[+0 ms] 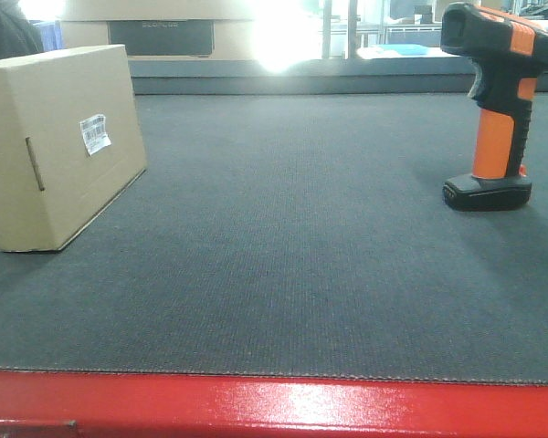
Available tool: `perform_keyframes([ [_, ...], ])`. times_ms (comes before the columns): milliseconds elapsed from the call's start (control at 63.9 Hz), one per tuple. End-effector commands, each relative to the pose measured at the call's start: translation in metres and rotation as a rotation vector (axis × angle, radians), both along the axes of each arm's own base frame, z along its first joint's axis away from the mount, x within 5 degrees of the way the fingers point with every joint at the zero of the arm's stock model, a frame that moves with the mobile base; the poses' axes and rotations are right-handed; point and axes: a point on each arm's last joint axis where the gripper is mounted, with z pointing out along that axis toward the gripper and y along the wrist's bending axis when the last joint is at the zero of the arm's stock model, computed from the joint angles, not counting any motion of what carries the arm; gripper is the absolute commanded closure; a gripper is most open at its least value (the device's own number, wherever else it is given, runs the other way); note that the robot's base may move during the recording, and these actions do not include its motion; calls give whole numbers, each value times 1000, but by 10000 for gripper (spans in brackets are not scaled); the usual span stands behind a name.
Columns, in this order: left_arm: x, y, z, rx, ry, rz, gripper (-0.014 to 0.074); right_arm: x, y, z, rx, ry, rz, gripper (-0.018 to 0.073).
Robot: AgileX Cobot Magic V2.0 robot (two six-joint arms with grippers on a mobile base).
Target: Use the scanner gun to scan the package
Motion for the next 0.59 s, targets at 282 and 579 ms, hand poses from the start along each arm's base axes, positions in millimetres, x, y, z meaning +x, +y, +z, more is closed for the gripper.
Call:
perform_keyframes([
  [282, -1, 0, 3, -10, -27, -6, 708, -1, -1, 1, -12, -21, -13, 712],
  [579, -1, 0, 3, -10, -27, -6, 708, -1, -2, 2, -13, -30, -16, 712],
])
